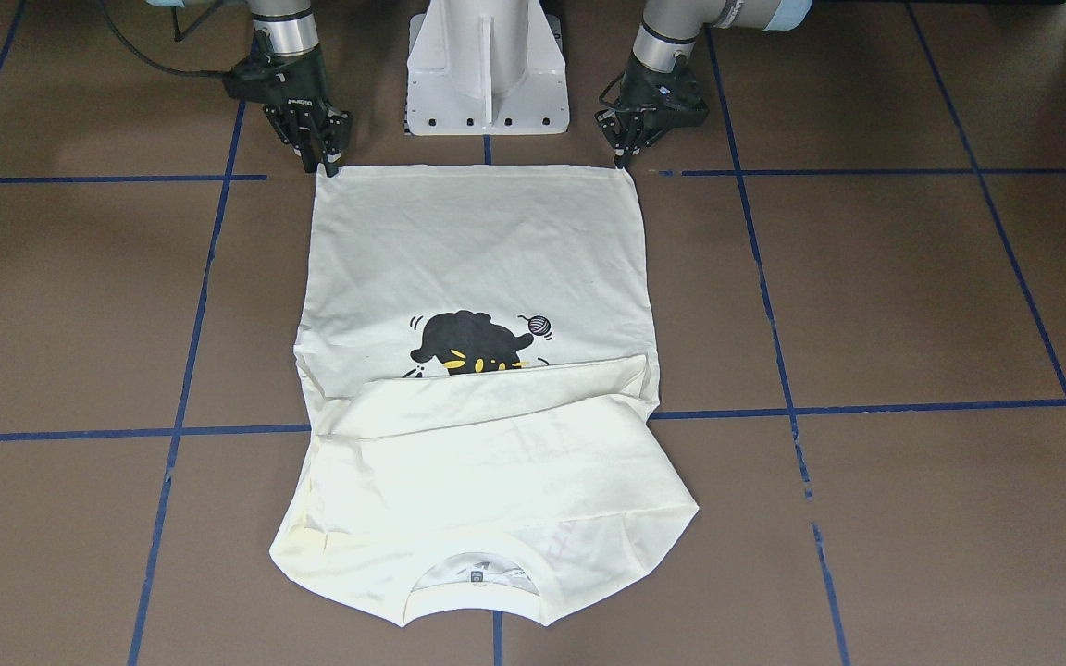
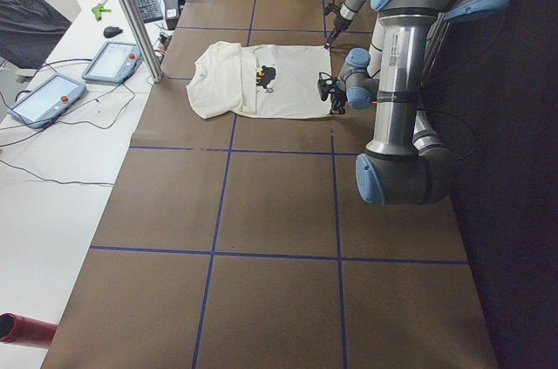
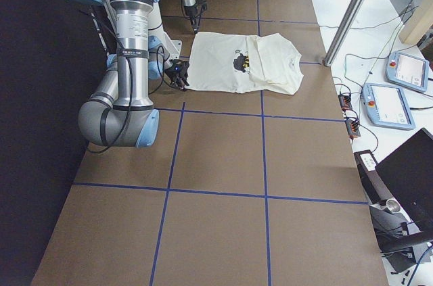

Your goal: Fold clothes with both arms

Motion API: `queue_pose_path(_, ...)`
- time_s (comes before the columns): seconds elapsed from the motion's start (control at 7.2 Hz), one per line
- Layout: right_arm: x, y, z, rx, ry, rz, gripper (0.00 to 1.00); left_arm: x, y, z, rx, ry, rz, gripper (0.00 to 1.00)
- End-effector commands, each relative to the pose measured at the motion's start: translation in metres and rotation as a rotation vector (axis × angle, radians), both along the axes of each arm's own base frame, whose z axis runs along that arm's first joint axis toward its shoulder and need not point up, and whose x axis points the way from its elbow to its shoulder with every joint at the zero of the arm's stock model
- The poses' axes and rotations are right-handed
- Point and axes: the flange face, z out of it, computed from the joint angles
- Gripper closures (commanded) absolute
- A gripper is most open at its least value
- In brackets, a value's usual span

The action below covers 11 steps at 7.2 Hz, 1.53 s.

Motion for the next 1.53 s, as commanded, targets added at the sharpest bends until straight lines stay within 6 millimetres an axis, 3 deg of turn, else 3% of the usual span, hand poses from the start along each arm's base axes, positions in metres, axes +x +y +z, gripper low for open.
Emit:
queue_pose_path(0.0,0.0,-0.002,-0.003,0.015,-0.006,0.015,1.0,0.0,0.0,0.0,0.0,0.0,0.0,1.0)
queue_pose_path(0.14,0.002,-0.004,-0.005,0.023,-0.01,0.021,1.0,-0.001,0.0,-0.002,0.0,0.005,0.0,1.0)
queue_pose_path(0.28,0.011,-0.008,-0.02,0.022,-0.036,0.024,1.0,-0.016,-0.002,-0.024,0.003,0.045,0.001,1.0)
queue_pose_path(0.42,0.041,-0.01,-0.056,0.014,-0.072,0.017,1.0,-0.044,0.002,-0.061,0.008,0.099,0.044,1.0)
queue_pose_path(0.69,0.11,0.005,-0.13,-0.046,-0.062,-0.08,1.0,-0.132,0.017,-0.137,-0.029,0.157,0.119,1.0)
queue_pose_path(0.83,0.148,0.015,-0.162,-0.05,-0.084,-0.128,1.0,-0.181,0.025,-0.163,-0.046,0.182,0.15,1.0)
queue_pose_path(0.97,0.163,0.012,-0.178,-0.06,-0.109,-0.131,1.0,-0.218,0.015,-0.174,-0.059,0.189,0.124,1.0)
queue_pose_path(1.11,0.166,-0.002,-0.184,-0.051,-0.099,-0.135,1.0,-0.223,0.003,-0.172,-0.076,0.178,0.111,1.0)
queue_pose_path(1.25,0.16,-0.026,-0.202,-0.015,-0.108,-0.151,1.0,-0.216,-0.015,-0.173,0.026,0.159,0.123,1.0)
queue_pose_path(1.39,0.142,-0.067,-0.213,0.022,-0.077,-0.124,1.0,-0.207,-0.048,-0.177,0.122,0.123,0.099,1.0)
